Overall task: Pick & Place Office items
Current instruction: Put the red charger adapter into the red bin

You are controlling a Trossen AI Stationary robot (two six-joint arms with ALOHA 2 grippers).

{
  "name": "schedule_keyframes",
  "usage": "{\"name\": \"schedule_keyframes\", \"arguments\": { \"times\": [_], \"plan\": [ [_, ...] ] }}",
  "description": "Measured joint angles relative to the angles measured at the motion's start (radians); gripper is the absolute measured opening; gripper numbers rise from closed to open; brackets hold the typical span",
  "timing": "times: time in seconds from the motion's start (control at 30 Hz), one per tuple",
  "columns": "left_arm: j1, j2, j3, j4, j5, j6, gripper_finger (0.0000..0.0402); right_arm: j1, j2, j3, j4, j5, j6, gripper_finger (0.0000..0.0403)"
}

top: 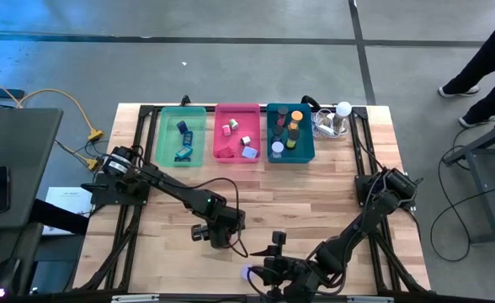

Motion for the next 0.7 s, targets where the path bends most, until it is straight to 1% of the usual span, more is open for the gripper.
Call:
{"name": "schedule_keyframes", "arguments": {
  "times": [0.27, 0.5, 0.7],
  "plan": [
    [0.0, -0.005, 0.0, -0.022, 0.007, -0.01, 0.0207, 0.0, 0.0, 0.0, -0.001, 0.0, -0.006, 0.0155],
    [0.001, -0.039, 0.039, -0.116, -0.059, -0.057, 0.0209, 0.0, 0.0, -0.002, -0.001, 0.0, -0.028, 0.0155],
    [0.001, -0.141, 0.066, -0.221, -0.162, -0.123, 0.021, 0.002, 0.0, -0.002, 0.009, -0.003, -0.001, 0.0155]
  ]
}}
